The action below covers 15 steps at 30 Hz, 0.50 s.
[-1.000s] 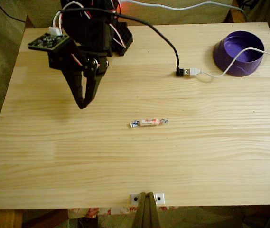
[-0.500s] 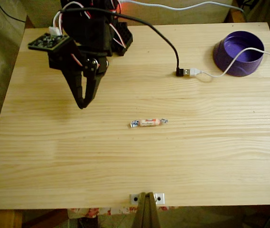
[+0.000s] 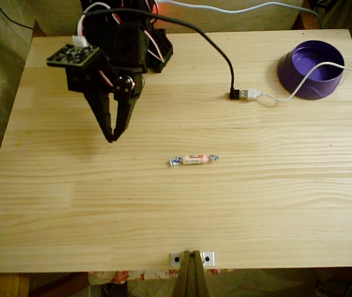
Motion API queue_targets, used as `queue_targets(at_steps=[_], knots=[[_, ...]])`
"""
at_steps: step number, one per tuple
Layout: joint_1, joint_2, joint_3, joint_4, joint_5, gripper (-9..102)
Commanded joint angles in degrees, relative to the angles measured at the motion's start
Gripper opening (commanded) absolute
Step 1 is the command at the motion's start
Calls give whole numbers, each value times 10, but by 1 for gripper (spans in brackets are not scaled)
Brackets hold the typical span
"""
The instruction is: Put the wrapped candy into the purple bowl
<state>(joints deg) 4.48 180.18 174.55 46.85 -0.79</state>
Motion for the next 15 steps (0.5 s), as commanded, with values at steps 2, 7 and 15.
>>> queue_targets(at_steps=[2, 7, 15], knots=[[28, 6, -10, -2, 25, 1], [8, 6, -9, -4, 6, -2], [18, 6, -28, 11, 30, -2]])
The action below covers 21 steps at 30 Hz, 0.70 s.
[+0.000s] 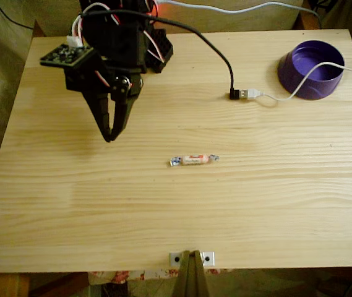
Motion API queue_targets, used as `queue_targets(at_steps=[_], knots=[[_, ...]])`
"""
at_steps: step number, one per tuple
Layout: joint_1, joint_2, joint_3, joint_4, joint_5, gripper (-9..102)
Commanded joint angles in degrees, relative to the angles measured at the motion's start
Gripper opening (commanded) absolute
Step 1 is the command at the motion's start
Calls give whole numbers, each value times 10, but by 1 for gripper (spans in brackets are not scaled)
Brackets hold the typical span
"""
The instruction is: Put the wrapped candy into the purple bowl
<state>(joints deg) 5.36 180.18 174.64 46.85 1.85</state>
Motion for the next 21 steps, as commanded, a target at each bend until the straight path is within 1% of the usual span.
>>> queue_targets(at_steps=[1, 6, 12, 16, 21], knots=[[11, 6, -42, 20, 4, -2], [4, 6, -106, 69, -24, -2], [-17, -34, -172, 94, -46, -2], [-54, -123, -249, 114, -48, -2], [-83, -236, -321, 108, -138, -2]])
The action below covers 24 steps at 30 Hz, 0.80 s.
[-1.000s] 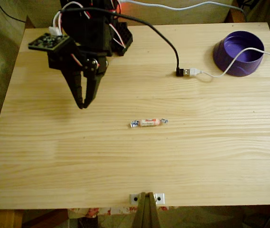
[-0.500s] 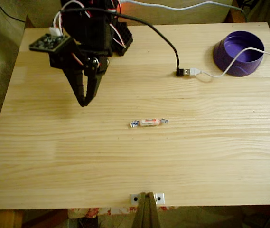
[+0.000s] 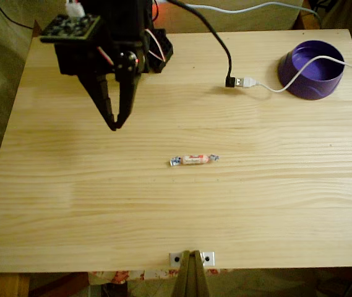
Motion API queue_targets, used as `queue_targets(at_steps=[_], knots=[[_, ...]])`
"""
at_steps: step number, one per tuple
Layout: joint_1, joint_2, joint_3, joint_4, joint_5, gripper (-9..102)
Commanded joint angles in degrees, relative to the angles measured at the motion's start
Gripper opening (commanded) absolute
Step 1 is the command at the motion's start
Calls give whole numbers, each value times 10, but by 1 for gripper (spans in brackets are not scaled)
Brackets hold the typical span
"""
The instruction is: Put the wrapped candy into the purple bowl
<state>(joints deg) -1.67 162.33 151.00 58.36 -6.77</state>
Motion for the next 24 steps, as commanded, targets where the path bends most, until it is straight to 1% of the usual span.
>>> queue_targets(at_steps=[1, 3, 6, 10, 12, 19, 24], knots=[[-18, -71, -93, -11, -88, -2], [-29, -94, -109, -9, -188, -2], [-56, -133, -128, 4, -276, -2], [-89, -198, -157, 18, -350, -2], [-104, -236, -178, 19, -359, -2], [-164, -401, -279, 28, -327, -2], [-200, -483, -330, 36, -374, -1]])
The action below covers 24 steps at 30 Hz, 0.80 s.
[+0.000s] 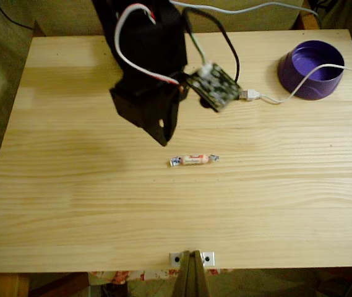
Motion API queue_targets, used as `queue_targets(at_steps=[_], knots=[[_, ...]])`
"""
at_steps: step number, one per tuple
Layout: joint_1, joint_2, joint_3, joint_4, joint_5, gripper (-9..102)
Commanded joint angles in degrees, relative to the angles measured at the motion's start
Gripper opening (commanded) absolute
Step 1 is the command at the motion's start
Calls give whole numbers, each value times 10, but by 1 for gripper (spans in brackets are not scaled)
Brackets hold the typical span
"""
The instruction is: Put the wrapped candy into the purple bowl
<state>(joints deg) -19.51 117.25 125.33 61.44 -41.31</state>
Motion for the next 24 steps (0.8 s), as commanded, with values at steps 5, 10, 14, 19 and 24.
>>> queue_targets(at_steps=[5, 10, 14, 19, 24], knots=[[-60, -113, -110, 17, -40, 10], [-70, -153, -133, -4, -58, 15], [-70, -173, -155, -1, -91, 16], [-69, -192, -171, 16, -151, 18], [-73, -209, -177, 14, -194, 18]])
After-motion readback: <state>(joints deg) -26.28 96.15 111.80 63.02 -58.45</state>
